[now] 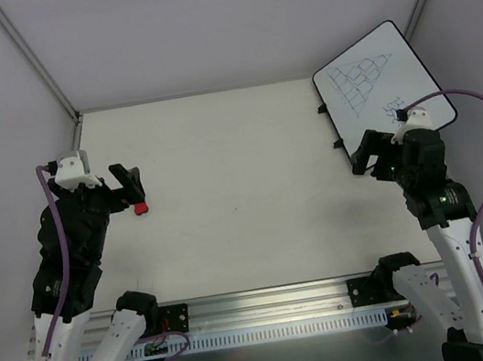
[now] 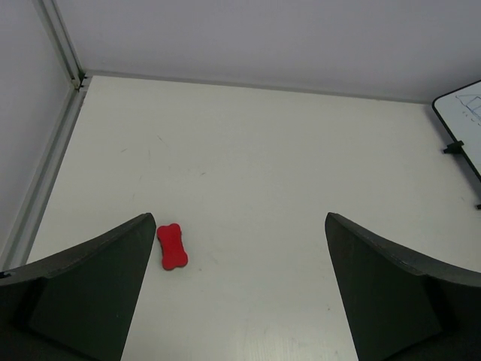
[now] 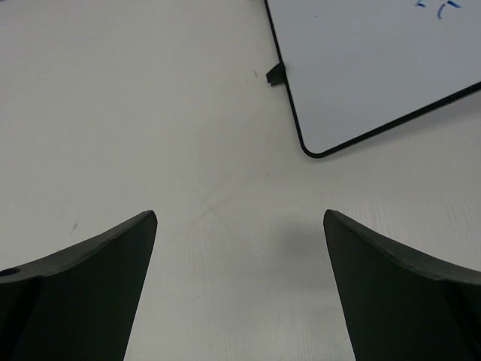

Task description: Erase the whiteboard

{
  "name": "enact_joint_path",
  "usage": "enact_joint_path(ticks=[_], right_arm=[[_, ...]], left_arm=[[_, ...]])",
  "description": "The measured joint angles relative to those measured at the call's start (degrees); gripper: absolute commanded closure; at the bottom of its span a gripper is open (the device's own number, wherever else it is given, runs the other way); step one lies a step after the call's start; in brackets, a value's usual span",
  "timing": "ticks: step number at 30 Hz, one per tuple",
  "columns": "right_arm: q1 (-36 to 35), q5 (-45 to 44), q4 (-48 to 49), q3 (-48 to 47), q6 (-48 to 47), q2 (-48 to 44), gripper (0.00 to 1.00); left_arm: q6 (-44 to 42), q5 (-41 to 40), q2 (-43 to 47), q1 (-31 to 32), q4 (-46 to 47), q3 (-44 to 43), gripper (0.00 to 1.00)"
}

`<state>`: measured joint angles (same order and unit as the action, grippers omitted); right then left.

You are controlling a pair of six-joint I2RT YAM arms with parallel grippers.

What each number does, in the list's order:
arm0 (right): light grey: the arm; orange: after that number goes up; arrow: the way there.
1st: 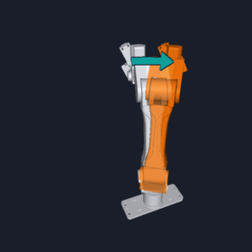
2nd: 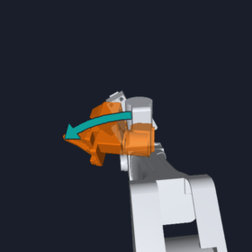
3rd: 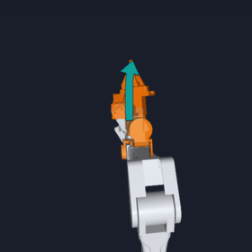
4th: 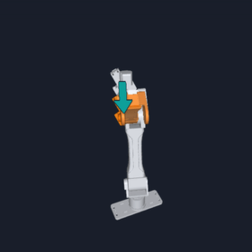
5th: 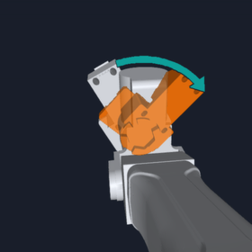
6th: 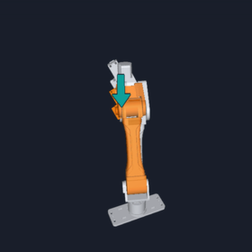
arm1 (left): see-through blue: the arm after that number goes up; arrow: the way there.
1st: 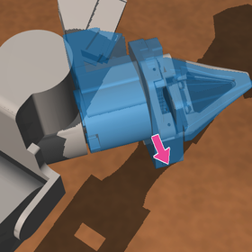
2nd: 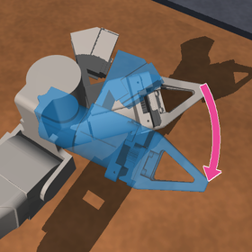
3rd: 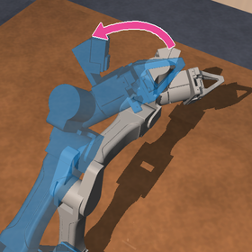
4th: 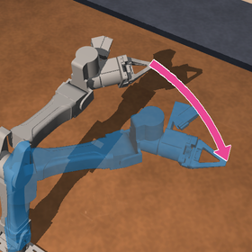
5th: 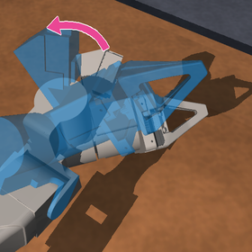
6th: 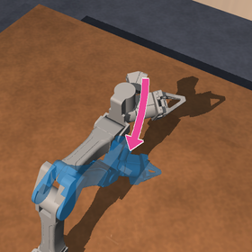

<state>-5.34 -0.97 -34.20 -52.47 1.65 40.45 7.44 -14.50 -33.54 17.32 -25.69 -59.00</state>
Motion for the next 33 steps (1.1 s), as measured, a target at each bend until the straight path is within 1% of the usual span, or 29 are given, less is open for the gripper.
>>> enact_joint_path(ticks=[2,5,8,10,14,17,25,29,33], right_arm=[[1.36,-2.4,1.09,1.42,-0.92,0.31,0.1],[5.35,-4.59,4.04,2.54,-2.4,1.05,0.11],[12.09,-4.07,8.5,3.76,-3.89,2.71,0.11],[17.53,-2.23,12.37,5.16,-4.24,4.2,0.1],[28.46,4.74,19.34,8.61,-4.2,7.67,0.1],[33.48,9.16,25.0,10.27,-3.74,11.47,0.1],[42.1,19.76,40.39,13.49,-0.24,21.0,0.1],[45.13,24.65,44.61,13.9,-0.02,24.46,0.1],[46.29,28.87,47.98,13.88,-0.17,27.76,0.11]], left_arm=[[0.74,0.61,0.37,0.0,0.02,0.28,0.01],[1.36,0.96,1.09,0.0,0.0,0.92,0.01],[2.27,1.11,1.9,0.0,0.02,1.86,0.01],[2.64,1.29,2.12,0.0,0.04,2.54,0.01],[3.15,2.19,1.62,0.0,-0.02,3.23,0.01],[3.41,2.45,0.52,0.0,0.04,3.23,0.01],[3.43,3.48,-3.04,0.0,0.02,3.1,0.01],[3.21,3.65,-4.68,0.0,0.09,2.91,0.01],[2.82,3.78,-5.66,0.0,0.09,2.91,0.01]])
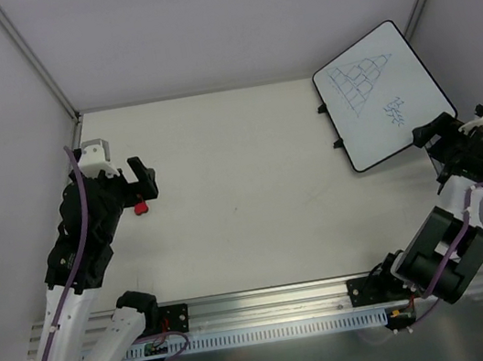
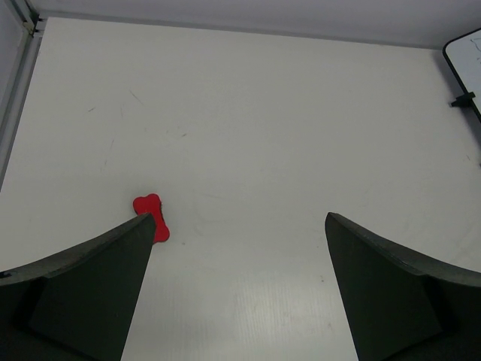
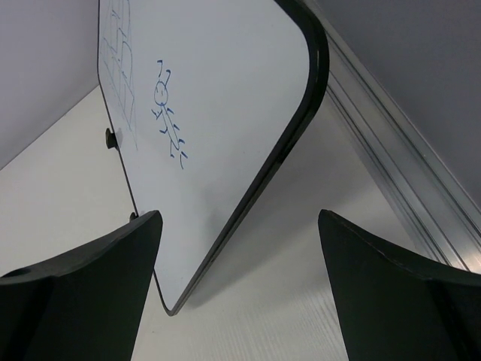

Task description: Erase the whiteboard

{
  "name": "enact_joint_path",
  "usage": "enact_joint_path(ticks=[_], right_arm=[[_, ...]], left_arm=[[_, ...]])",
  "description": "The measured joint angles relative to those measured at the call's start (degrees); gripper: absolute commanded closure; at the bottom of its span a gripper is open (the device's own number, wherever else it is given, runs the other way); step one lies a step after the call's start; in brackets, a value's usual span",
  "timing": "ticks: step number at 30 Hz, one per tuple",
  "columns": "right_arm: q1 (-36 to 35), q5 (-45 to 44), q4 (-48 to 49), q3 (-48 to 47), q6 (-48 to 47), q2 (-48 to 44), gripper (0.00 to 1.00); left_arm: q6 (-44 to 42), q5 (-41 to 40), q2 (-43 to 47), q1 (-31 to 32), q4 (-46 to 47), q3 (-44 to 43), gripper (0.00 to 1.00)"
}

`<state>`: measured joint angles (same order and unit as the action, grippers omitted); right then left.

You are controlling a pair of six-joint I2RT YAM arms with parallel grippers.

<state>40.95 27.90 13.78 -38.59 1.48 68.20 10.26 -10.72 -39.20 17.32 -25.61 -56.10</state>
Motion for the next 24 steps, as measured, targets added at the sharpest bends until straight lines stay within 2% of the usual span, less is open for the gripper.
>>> enact_joint_path(ticks=[10,24], right_arm=[[0.39,9.73,7.04,-1.95,0.07,8.83,0.17],[0.39,13.38,16.11,-3.15,2.62,15.8,0.35]], left_arm=[[-0.44,0.46,-3.61,0.0,0.04,-0.87,0.01],[-0.42,2.78,-3.93,0.0,0.13,-3.78,0.01]])
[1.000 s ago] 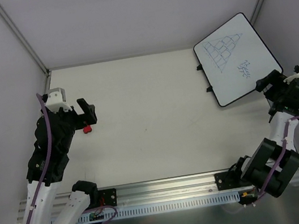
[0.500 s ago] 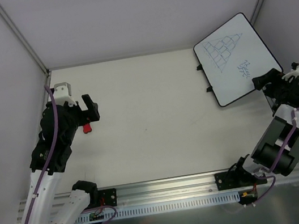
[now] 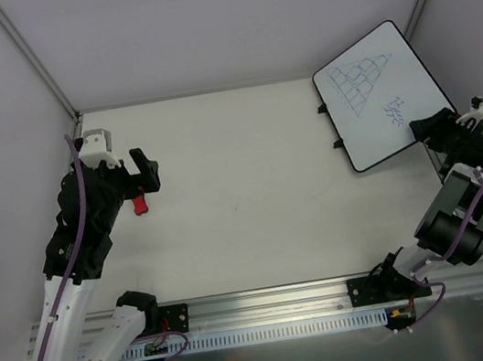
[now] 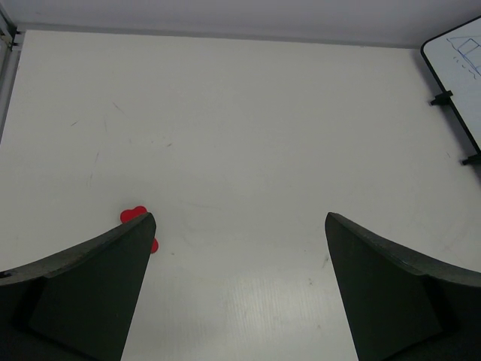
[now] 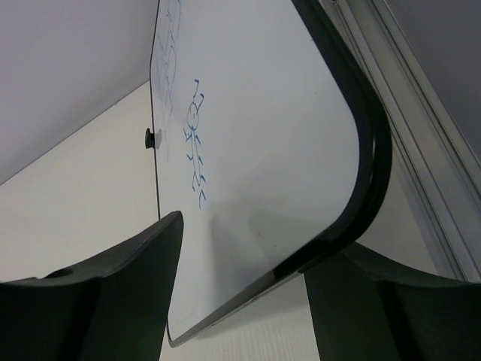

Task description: Erase the whiteboard

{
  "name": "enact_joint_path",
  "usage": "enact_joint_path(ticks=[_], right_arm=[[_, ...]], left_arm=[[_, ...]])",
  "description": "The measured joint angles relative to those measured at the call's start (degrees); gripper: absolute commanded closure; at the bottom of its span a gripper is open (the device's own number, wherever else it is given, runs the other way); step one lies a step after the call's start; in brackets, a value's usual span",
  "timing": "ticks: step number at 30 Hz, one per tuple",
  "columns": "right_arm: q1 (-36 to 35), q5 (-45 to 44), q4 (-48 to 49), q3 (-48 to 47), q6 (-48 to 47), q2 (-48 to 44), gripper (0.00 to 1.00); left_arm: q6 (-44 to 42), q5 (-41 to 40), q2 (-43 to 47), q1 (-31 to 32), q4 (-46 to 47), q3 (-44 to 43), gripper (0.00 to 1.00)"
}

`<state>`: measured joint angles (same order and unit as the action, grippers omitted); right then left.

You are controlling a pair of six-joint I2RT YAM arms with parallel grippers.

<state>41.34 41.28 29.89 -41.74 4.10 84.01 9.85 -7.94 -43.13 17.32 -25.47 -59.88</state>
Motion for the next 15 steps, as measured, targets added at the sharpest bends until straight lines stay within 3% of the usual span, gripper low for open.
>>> enact_joint_path(ticks=[8,15], right_arm=[[-0.02,1.57,4.33,-0.85,1.88,2.25,0.4],[-0.13,1.99,7.19,-1.64,3.3,5.03,0.5]], left_arm=[[0.02,0.5,-1.11,0.0,0.11,-0.42,0.01],[0.04,1.11,-2.51,0.0,0.11,-0.44,0.01]])
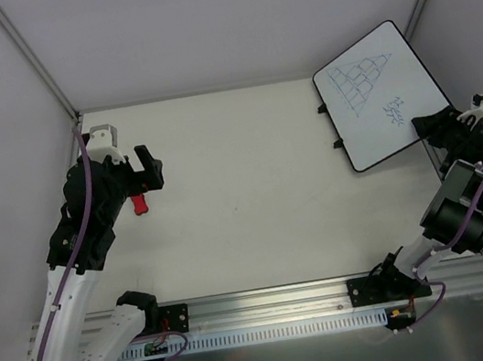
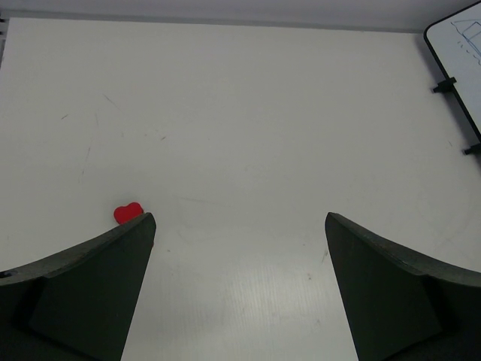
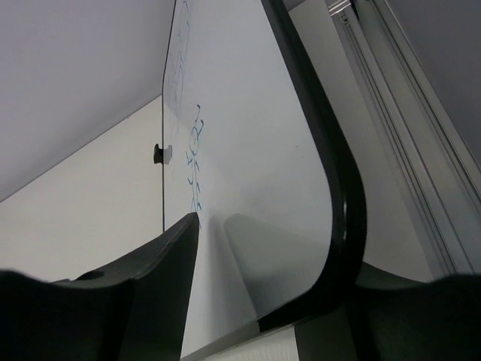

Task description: Erase the whiteboard

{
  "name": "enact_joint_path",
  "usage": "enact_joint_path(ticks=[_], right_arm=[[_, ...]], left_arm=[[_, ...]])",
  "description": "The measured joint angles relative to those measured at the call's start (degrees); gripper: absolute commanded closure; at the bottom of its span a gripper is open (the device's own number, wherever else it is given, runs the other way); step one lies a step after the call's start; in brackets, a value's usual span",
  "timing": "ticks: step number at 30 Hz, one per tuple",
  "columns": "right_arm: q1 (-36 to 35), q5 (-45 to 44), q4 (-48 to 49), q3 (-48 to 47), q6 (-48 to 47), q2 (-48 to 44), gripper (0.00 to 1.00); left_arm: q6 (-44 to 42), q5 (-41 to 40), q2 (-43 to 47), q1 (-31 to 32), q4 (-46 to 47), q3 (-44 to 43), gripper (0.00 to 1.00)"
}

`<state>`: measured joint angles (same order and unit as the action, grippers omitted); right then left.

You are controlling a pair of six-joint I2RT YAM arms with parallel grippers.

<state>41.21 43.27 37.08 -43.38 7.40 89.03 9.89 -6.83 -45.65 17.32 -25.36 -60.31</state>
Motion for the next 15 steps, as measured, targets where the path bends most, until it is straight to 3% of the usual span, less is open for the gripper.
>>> enact_joint_path(ticks=[6,9,12,15], right_arm=[[-0.22,1.49,2.71,-0.55,1.88,2.64,0.65],[-0.22,3.61,4.02,-0.66,4.28,2.86,0.78],[-0.5,6.47,5.75,-0.7,7.65,2.86,1.0],[-0.79,8.44,7.54,-0.9,10.69,2.82,1.0]], left_arm=[[-0.02,0.37,-0.92,0.0,0.04,-0.37,0.01],[-0.04,0.39,-1.14,0.0,0.04,-0.39,0.01],[-0.07,0.39,-1.2,0.0,0.04,-0.42,0.01],[-0.15,0.39,-1.2,0.0,0.04,-0.42,0.01]])
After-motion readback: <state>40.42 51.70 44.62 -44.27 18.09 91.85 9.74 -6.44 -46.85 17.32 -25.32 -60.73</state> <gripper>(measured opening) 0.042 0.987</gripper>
